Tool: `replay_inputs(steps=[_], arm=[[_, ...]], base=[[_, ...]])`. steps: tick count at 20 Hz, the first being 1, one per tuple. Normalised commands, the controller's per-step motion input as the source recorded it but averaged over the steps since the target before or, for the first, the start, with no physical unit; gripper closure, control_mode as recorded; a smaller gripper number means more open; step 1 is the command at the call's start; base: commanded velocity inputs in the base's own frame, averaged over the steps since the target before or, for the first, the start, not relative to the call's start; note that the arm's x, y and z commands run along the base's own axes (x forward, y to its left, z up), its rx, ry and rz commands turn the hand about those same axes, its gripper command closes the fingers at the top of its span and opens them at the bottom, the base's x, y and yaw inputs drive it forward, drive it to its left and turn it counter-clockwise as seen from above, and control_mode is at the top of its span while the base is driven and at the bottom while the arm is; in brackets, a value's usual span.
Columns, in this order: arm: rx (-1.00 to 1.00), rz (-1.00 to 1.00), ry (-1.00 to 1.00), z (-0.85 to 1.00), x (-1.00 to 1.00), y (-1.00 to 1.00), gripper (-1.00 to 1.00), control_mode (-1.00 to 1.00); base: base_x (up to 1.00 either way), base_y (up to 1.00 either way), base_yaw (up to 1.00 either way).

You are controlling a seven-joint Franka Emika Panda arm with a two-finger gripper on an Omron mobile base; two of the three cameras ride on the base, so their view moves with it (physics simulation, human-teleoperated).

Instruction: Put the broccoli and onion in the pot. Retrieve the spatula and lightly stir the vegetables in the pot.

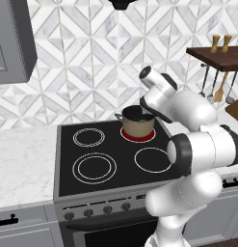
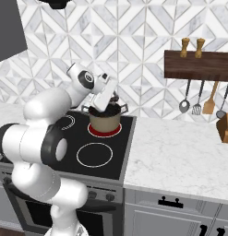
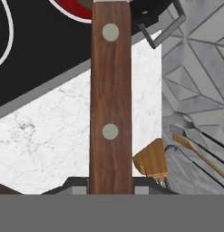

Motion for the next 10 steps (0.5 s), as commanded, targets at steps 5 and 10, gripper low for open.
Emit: replay_inputs(steps=[5, 10], arm=[[-0.01, 0.19, 0.0, 0.07, 0.21, 0.01, 1.0, -1.0], [-0.04, 0.24, 0.0, 0.13, 0.26, 0.0, 1.0, -1.0]], base=[[0.0, 0.0, 0.0], [0.0, 0.0, 0.0]])
